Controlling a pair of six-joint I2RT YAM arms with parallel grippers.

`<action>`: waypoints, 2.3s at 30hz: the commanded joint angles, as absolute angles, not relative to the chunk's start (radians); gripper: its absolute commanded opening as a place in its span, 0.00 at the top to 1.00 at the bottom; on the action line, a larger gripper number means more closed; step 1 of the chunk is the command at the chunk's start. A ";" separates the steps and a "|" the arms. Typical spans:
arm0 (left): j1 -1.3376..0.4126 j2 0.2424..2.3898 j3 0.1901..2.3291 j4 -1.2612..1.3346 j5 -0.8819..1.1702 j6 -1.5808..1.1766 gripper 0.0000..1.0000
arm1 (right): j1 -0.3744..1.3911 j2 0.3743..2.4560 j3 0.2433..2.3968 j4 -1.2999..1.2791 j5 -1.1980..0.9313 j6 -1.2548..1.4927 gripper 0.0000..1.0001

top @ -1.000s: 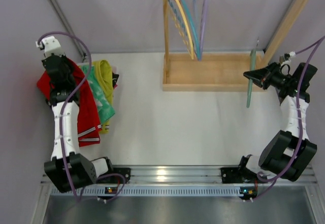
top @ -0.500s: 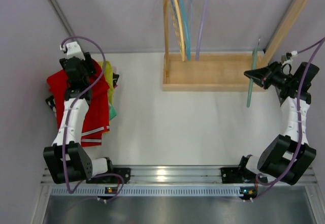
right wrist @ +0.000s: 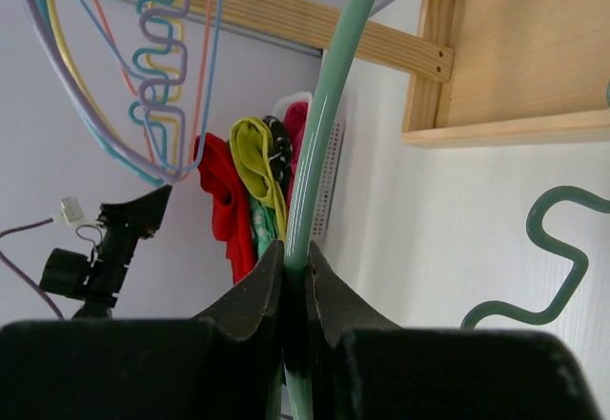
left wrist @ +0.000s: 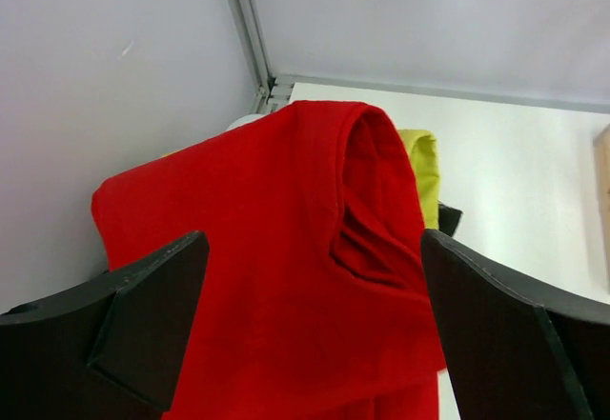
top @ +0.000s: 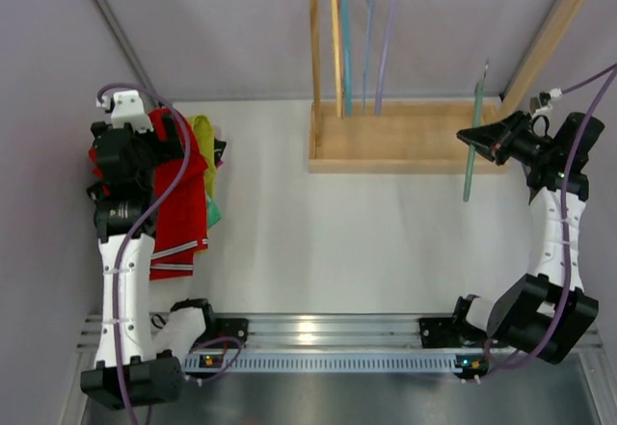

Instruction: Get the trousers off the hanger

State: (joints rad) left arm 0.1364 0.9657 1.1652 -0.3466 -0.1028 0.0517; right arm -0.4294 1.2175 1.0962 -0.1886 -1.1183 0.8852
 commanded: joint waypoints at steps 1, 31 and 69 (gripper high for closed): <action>0.132 0.904 1.239 -0.488 -0.026 0.061 0.01 | -0.370 1.143 1.178 -0.143 -1.106 0.858 1.00; 0.133 0.850 1.261 -0.525 0.268 -0.080 0.01 | -0.075 1.534 1.772 0.107 -0.930 1.040 1.00; 0.133 0.825 1.243 -0.525 0.270 -0.114 0.01 | 0.143 1.773 1.911 0.054 -0.871 0.974 0.93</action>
State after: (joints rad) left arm 0.1356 0.8276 1.2171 -0.5468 0.2508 -0.1028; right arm 0.1200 1.7718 1.9087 -0.0067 -0.8597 0.9890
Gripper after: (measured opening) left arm 0.987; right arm 0.071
